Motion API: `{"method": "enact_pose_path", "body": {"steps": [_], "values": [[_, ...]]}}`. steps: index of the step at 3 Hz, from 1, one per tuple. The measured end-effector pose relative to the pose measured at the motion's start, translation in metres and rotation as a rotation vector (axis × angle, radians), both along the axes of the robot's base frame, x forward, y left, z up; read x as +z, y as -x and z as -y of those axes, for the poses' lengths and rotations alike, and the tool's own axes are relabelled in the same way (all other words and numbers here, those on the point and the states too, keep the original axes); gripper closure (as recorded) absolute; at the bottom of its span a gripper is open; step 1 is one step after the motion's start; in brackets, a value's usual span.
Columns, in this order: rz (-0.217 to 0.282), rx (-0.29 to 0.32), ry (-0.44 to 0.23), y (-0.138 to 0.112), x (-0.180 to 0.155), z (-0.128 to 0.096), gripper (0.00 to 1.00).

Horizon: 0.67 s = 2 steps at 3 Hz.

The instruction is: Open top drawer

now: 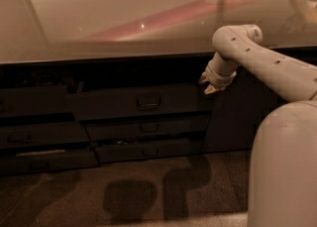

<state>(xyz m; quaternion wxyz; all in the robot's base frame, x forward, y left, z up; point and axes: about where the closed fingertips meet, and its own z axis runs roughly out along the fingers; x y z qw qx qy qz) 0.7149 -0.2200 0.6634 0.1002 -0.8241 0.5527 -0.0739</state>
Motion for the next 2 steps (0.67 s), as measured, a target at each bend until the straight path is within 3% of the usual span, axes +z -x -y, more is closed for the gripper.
{"method": "enact_pose_path", "body": {"steps": [2], "values": [[-0.003, 0.003, 0.002, 0.0051, 0.0066, -0.0007, 1.0]]}}
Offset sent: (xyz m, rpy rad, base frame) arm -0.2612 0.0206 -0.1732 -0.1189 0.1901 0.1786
